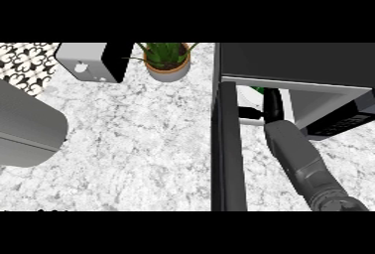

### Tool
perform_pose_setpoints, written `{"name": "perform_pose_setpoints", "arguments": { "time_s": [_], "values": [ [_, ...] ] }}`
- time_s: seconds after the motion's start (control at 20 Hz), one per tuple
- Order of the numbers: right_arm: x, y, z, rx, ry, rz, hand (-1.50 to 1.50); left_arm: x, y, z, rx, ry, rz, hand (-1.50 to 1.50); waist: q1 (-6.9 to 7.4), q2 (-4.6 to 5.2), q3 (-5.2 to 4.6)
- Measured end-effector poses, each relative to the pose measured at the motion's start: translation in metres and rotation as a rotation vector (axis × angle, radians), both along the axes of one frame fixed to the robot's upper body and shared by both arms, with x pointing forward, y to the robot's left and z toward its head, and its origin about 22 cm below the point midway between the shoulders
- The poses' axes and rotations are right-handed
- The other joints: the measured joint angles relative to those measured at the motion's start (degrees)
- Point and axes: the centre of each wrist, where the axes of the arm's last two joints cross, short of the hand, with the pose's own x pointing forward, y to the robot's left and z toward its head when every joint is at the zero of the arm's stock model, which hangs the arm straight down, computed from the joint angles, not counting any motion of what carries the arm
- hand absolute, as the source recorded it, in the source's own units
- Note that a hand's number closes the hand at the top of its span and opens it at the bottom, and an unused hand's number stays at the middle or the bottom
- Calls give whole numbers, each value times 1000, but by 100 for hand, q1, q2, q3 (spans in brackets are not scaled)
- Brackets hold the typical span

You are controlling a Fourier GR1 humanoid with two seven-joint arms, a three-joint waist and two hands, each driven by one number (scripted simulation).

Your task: Pick up the milk, place it into the microwave and close the microwave

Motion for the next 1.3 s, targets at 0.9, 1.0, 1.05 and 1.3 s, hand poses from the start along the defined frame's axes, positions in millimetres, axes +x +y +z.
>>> {"name": "perform_pose_setpoints", "arguments": {
  "time_s": [0.9, 1.0, 1.05, 1.3],
  "values": [
    [-75, -26, -76, 297, 21, 134, -150, -10, -14, 10, 9, 34, 15, -150, -410, -221, -39],
    [-84, -32, -82, 320, 33, 148, -150, -10, -17, 10, 18, 42, 11, -150, -443, -231, -38],
    [-88, -33, -85, 333, 40, 161, -150, -12, -19, 8, 24, 48, 3, -150, -455, -235, -38],
    [-107, -49, -95, 354, 47, 216, -150, -11, -23, 5, 52, 73, -36, -150, -515, -297, -59]
  ]
}}
